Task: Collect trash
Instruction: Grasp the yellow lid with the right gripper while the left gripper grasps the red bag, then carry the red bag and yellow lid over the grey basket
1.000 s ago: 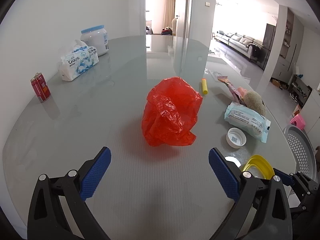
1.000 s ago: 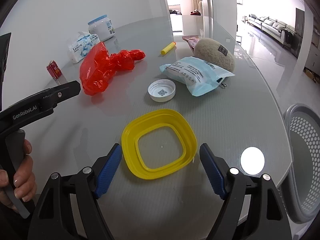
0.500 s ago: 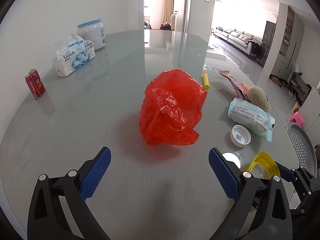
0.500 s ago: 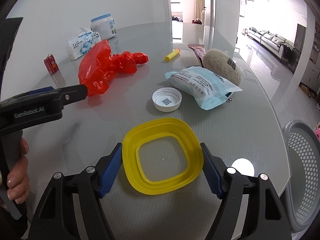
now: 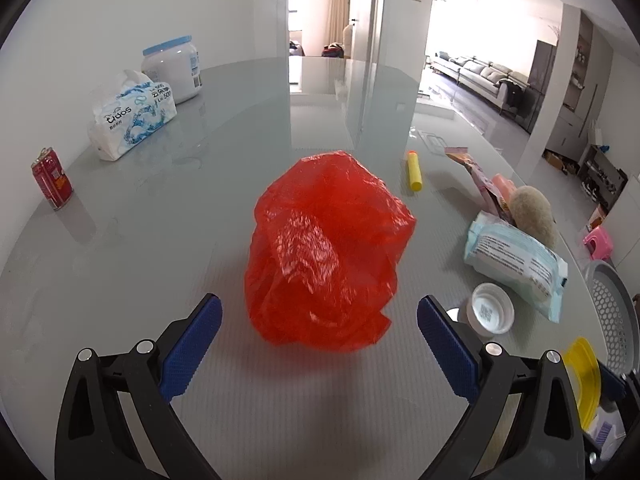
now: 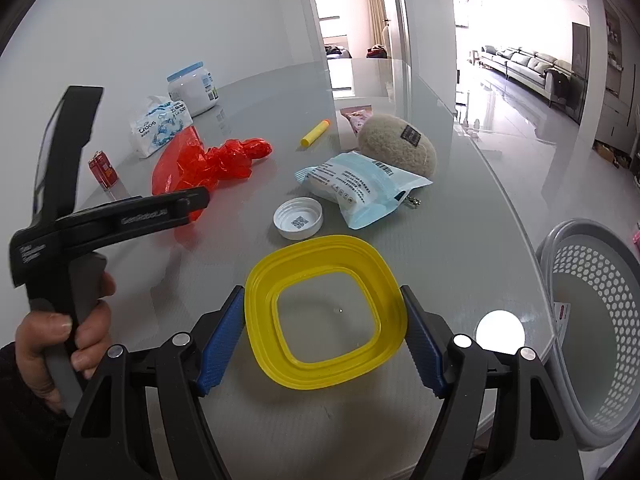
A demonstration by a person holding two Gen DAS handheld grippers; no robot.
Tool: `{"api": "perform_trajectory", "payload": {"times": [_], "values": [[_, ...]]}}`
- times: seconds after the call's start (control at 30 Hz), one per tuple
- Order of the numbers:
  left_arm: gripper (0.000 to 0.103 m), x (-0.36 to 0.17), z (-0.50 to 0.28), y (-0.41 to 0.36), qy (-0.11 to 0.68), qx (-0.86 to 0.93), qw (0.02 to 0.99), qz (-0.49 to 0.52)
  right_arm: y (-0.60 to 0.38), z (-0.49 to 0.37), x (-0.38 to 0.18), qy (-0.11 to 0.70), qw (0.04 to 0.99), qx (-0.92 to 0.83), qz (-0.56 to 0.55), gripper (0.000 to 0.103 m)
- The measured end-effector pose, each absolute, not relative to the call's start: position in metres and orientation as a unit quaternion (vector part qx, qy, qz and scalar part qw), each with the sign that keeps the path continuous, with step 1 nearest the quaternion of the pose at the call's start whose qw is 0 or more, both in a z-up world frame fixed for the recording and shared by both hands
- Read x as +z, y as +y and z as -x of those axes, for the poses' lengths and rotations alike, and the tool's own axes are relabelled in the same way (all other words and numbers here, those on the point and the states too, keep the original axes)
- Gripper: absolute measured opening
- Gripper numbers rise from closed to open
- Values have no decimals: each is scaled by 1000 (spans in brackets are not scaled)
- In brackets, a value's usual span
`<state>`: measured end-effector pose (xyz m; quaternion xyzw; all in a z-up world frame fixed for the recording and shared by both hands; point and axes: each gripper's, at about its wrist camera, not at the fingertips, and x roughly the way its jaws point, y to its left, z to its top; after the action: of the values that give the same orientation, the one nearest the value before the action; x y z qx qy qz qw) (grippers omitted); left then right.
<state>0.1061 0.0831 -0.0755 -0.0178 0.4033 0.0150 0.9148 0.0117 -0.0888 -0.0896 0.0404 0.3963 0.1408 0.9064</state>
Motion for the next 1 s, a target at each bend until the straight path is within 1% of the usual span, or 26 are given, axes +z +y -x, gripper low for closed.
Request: {"api": "perform_trajectory", "payload": {"times": [0.03, 0.07, 0.1, 0.13, 0.17, 0.2, 0.23, 0.27, 0.3, 0.4, 0.67, 0.83, 1.0], "values": [[93, -75, -109, 82, 399, 20, 916, 16, -90, -11, -90, 397, 906, 141, -41, 72], [82, -75, -110, 82, 398, 21, 917, 15, -89, -11, -90, 397, 906, 141, -41, 72], [66, -76, -112, 82, 400, 20, 916, 14, -90, -10, -90, 398, 906, 141, -41, 72], [59, -76, -114, 82, 403, 18, 915, 16, -91, -10, -90, 398, 905, 141, -43, 72], [51, -78, -115, 83, 408, 13, 913, 20, -91, -10, -91, 398, 905, 141, -44, 72], [40, -79, -115, 84, 411, 8, 911, 25, -92, -9, -91, 398, 905, 141, -46, 72], [34, -79, -113, 85, 412, 7, 911, 27, -94, -8, -90, 397, 906, 141, -47, 72], [25, -79, -112, 86, 411, 7, 911, 26, -95, -8, -90, 396, 906, 140, -49, 72], [20, -77, -111, 88, 409, 7, 912, 27, -96, -8, -89, 396, 906, 140, -50, 72], [16, -68, -100, 87, 397, 4, 917, 24, -100, -6, -86, 391, 909, 136, -55, 72], [15, -36, -66, 76, 359, -17, 933, 21, -121, 6, -80, 380, 915, 117, -72, 72], [15, -14, -51, 51, 337, -52, 940, 16, -139, 20, -73, 366, 922, 94, -83, 72], [15, -3, -37, 9, 322, -112, 940, -2, -166, 39, -65, 354, 929, 54, -95, 72]]}}
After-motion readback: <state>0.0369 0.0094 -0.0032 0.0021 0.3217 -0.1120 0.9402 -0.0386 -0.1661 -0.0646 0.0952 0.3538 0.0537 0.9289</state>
